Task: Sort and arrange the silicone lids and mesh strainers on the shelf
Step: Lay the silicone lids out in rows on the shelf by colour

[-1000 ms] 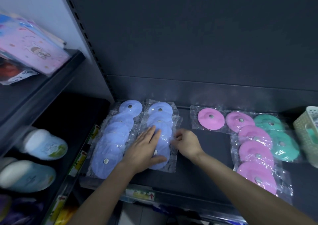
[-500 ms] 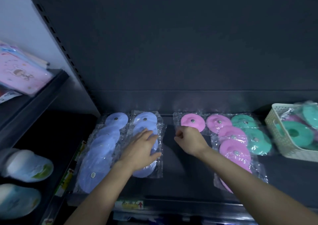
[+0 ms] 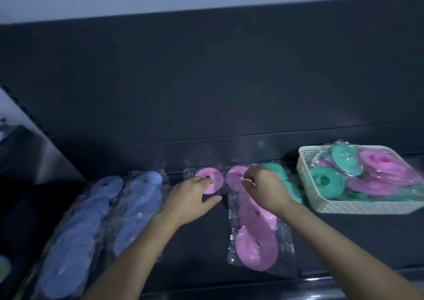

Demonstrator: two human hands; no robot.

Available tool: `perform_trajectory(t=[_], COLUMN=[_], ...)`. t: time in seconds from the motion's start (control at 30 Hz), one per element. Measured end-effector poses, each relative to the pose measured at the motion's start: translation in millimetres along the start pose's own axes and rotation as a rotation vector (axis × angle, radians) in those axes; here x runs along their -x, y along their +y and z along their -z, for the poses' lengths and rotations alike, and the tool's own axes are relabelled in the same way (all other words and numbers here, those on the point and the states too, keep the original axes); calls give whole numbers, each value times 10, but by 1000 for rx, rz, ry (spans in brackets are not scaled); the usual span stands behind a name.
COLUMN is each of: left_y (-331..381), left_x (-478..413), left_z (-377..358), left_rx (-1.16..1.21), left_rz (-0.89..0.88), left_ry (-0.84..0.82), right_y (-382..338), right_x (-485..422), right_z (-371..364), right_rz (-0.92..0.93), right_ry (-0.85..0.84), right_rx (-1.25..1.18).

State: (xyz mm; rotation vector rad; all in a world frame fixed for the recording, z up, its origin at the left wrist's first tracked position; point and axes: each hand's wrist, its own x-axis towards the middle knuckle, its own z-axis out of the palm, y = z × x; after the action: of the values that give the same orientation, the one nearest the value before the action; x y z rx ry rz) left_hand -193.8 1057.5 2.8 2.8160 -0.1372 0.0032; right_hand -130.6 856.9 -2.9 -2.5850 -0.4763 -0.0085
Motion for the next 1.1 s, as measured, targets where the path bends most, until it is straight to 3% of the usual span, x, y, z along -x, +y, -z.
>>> perform_trajectory(t=[0.23, 0.6, 1.0, 1.1], left_y=[741, 1711, 2730, 2970], left_x=[-307, -631, -1088, -1182], left_z=[-130, -454, -875, -1000], left_rx=[95, 211, 214, 201], left_rz=[-70, -147, -254, -281], left_ry=[2, -11, -83, -124], right_y=[619, 1554, 2479, 2740], right_x=[169, 442, 579, 595], right_z=[540, 1102, 1722, 1814], right_rz=[-38, -155, -54, -107], right_ry=[96, 111, 101, 61], right_rx=[16, 45, 111, 147])
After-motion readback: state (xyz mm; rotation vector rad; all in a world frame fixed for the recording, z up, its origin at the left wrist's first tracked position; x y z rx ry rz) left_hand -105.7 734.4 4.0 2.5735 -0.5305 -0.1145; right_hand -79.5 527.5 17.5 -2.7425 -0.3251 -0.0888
